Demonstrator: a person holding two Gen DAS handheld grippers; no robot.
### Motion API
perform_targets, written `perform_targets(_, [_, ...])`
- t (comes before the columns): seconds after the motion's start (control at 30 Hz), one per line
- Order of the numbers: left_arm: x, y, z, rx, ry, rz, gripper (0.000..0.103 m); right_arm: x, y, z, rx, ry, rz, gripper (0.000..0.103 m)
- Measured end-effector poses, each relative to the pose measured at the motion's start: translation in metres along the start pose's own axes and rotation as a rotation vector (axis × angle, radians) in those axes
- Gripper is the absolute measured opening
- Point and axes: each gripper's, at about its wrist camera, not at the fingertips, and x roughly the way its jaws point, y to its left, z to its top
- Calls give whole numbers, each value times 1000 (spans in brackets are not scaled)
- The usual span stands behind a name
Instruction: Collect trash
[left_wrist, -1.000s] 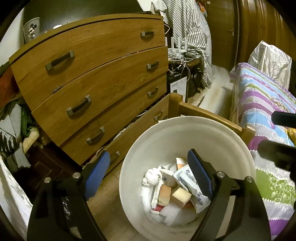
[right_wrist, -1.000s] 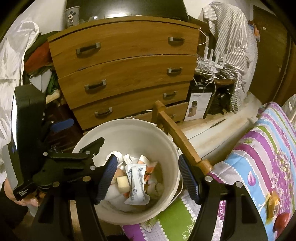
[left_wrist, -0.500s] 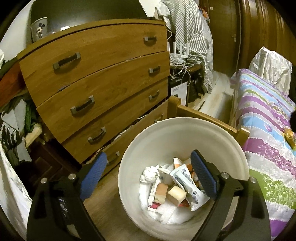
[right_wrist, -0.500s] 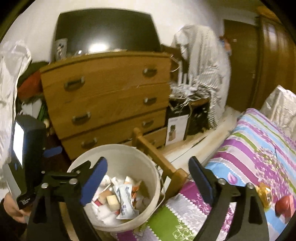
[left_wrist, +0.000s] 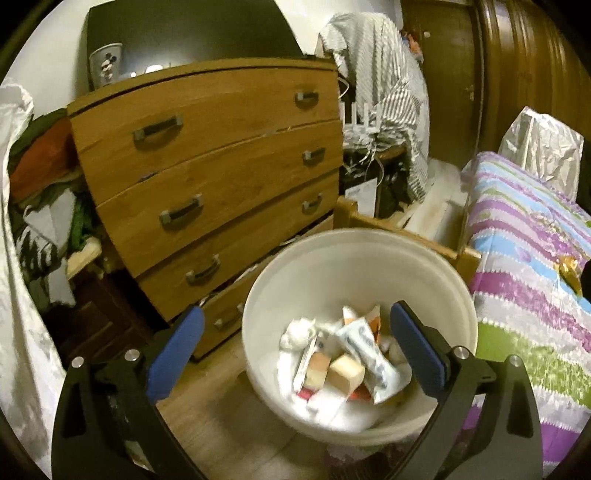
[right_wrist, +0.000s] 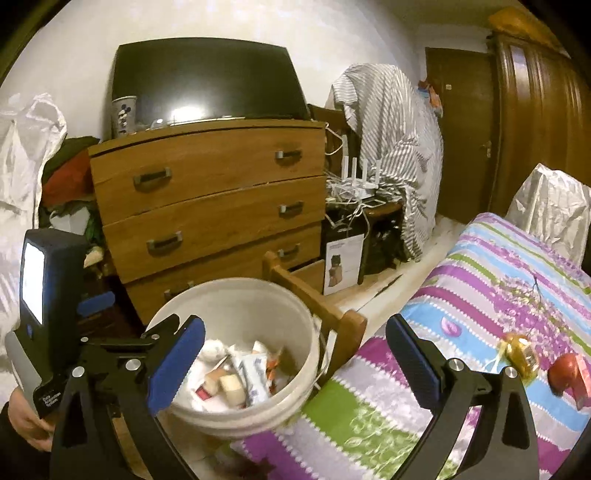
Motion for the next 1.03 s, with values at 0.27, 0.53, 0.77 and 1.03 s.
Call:
perform_targets(0.27, [-15, 7, -12, 3, -14, 1, 97, 2, 10, -23, 48, 69, 1, 98])
perform_targets(0.53, [-19, 16, -11, -36, -43, 24, 97, 3, 17, -34, 66, 85, 5, 98])
perform_targets(0.77, [-26, 18, -10, -39, -71, 31, 97, 4, 16, -36, 74, 89, 5, 98])
perform_targets(1.03, [-28, 24, -6, -68, -56, 28, 97, 6, 15, -36, 74, 97, 1, 98])
